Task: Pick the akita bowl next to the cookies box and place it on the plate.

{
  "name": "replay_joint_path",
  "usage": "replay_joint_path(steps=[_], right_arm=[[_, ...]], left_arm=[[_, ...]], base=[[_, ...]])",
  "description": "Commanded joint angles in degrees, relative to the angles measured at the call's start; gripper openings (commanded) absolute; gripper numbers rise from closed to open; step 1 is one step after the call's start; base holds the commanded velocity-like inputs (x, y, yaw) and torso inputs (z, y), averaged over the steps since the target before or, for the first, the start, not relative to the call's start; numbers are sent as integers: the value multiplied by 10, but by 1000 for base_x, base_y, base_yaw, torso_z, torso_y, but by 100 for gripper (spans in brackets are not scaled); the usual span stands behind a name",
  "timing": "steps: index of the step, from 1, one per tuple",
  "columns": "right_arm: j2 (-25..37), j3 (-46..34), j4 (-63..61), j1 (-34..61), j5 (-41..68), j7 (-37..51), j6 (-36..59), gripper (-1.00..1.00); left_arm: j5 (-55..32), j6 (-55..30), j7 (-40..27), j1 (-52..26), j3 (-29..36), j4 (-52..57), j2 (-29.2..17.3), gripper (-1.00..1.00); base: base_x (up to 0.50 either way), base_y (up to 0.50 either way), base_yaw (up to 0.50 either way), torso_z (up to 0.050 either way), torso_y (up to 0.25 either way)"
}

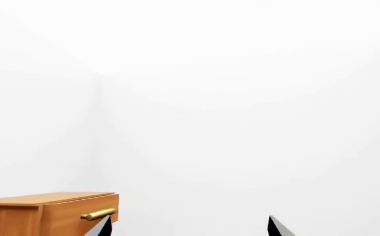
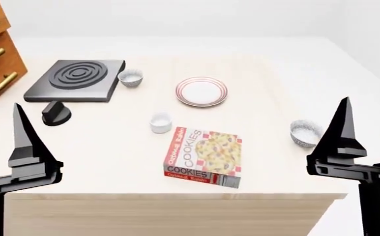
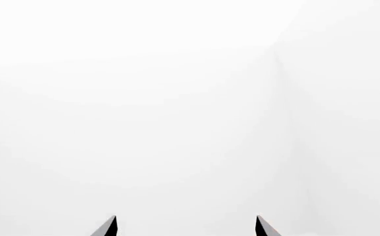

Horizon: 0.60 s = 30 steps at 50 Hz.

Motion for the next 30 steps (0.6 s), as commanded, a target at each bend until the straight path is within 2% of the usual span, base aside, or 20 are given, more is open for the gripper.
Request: replay_joint_path(steps=[1,30], right_arm=[[4,1,-2,-1,7,5,0,100],[12,-8,4,-5,6,9,-11,100]], left_arm=[[-4,1,-5,2,0,0,-5,100],[-6,8,-16,2,9,-5,-15,100]], base=[[500,0,0,0,0],[500,0,0,0,1]])
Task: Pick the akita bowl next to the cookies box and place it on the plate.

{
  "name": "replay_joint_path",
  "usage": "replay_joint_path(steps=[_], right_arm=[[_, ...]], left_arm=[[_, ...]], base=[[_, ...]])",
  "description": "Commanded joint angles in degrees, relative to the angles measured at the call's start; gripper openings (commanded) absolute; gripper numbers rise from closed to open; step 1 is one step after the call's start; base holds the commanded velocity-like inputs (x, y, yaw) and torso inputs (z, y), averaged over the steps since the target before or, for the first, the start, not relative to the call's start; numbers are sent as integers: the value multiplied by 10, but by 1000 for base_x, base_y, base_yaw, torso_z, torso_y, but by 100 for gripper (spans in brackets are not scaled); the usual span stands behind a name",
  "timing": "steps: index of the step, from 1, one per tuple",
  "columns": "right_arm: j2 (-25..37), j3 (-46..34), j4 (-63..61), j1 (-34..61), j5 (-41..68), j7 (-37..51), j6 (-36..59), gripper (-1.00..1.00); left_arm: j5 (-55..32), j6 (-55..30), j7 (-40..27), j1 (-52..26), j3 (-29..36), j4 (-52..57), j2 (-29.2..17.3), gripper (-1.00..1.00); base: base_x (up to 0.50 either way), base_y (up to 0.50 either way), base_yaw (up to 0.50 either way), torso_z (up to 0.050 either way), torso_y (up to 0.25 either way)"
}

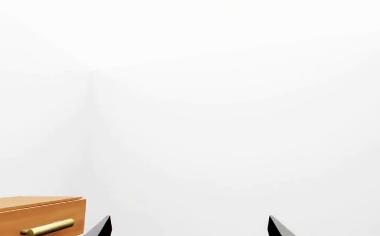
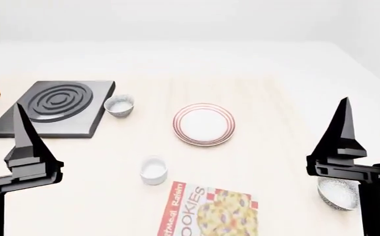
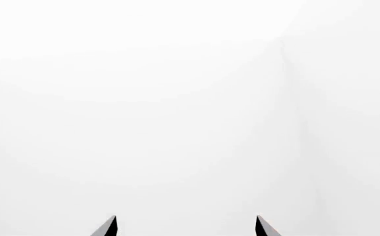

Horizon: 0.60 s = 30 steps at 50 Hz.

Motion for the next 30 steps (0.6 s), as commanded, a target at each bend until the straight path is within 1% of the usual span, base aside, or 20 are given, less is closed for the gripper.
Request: replay_joint_path(steps=[1,19,25,26,30], right_arm=[[3,-4,2,-1,0,2,-4,100],[10,-2,2,3,17,9,1,100],[15,-1,4,21,24,22,16,100],[19,-8,13,36,6,34,26,100],[42,7,6,79,50,62,89,100]], left_arm=[[-1,2,-4,0,3,-2,-4,100],[-9,2,-12,2,1,1,-11,100],[-7,6,-13,3,4,-2,-12,100],[-6,8,-13,4,5,-3,-12,100],[-7,6,-15,3,5,-2,-14,100]], base=[[500,0,0,0,0],[500,0,0,0,1],[500,0,0,0,0],[0,0,0,0,0],[0,0,0,0,0]])
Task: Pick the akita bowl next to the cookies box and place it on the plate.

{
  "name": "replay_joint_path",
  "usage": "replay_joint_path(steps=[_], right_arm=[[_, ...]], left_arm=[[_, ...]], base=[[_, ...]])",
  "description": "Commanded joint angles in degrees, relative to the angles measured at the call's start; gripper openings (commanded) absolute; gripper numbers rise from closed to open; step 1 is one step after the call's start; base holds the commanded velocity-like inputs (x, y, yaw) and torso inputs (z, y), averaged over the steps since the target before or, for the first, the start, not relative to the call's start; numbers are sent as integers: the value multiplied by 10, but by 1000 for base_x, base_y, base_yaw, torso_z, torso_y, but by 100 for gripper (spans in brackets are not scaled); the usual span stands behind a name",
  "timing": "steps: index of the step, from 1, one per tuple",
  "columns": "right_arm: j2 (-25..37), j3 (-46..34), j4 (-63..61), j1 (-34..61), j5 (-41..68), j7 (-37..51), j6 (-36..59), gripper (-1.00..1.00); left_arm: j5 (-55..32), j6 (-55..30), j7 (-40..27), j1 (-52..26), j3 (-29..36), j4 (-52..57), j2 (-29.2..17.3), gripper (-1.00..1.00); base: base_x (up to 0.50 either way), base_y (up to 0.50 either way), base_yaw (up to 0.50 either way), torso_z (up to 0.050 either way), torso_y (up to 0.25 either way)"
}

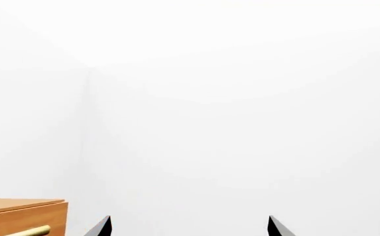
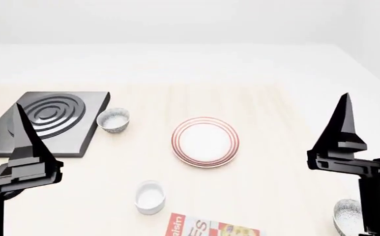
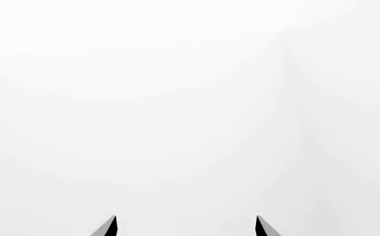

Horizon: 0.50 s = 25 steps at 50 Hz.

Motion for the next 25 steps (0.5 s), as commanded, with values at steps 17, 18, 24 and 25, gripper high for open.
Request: replay_joint_path(steps=[17,18,24,25], right_arm=[[171,68,126,332,365,194,423,100],[173,70,140,339,381,205,437,100],[186,69,201,331,460,254,515,100],[182,74,222,331,498,287,536,100]], left_arm=[[3,3,-9,1,14,-3,-8,100],[3,1,-9,1,15,-2,-9,100],[-1,-3,-13,-1,13,1,-13,100],[-2,-4,-13,-1,13,1,-13,100]], base=[[0,0,0,0,0],[0,0,0,0,0],[0,0,0,0,0],[0,0,0,0,0]])
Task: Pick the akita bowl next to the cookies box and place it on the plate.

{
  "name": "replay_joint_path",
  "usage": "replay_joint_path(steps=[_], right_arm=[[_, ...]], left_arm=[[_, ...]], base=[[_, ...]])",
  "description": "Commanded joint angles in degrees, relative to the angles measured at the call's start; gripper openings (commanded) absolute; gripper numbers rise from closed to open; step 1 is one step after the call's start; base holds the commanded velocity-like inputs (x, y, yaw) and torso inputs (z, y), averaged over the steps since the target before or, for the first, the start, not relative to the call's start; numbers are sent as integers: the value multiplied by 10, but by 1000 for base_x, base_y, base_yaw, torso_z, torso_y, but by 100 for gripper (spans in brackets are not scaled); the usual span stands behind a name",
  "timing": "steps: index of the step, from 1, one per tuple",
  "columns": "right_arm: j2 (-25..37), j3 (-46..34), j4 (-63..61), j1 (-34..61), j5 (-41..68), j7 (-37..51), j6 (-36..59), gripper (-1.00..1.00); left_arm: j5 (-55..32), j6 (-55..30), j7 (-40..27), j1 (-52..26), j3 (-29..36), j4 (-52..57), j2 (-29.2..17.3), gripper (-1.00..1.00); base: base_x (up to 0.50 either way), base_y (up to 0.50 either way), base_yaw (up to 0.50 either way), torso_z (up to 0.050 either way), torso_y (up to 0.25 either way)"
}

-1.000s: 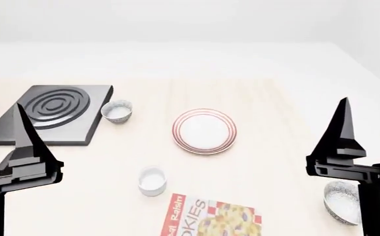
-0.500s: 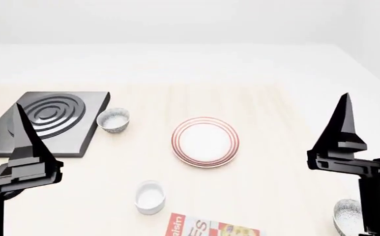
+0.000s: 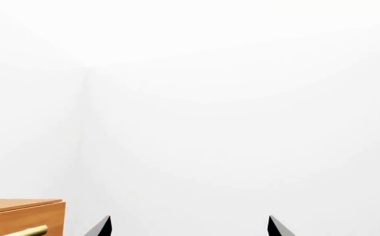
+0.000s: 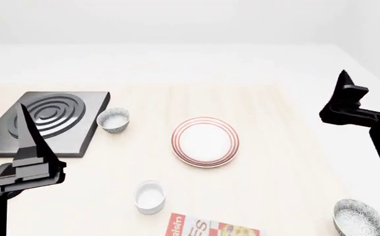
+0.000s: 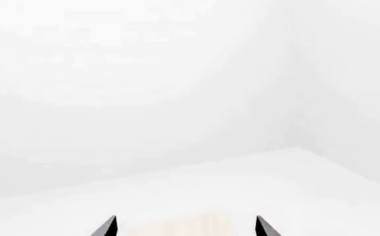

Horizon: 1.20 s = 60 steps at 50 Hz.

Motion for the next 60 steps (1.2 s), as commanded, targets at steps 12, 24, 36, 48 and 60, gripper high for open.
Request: replay_joint_path(steps=[12,24,36,48,60], right_arm=[[67,-36,190,20,352,275,250,100],[75,-51,215,-44,364,287,239,100],[81,-93,252,-76,343,275,239,100],[74,-119,266,-111,274,208,219,100],[92,-149,275,-116,190,164,184,100]], left_arm=[[-9,-9,-11,-4,0,6,-11,100],[-11,-9,-17,-4,1,7,-15,100],[-14,-8,-21,-4,4,3,-20,100],[-15,0,-23,0,6,-2,-22,100],[-17,-1,-28,0,8,0,-26,100]], base=[[0,0,0,0,0],[0,0,0,0,0],[0,0,0,0,0],[0,0,0,0,0],[0,0,0,0,0]])
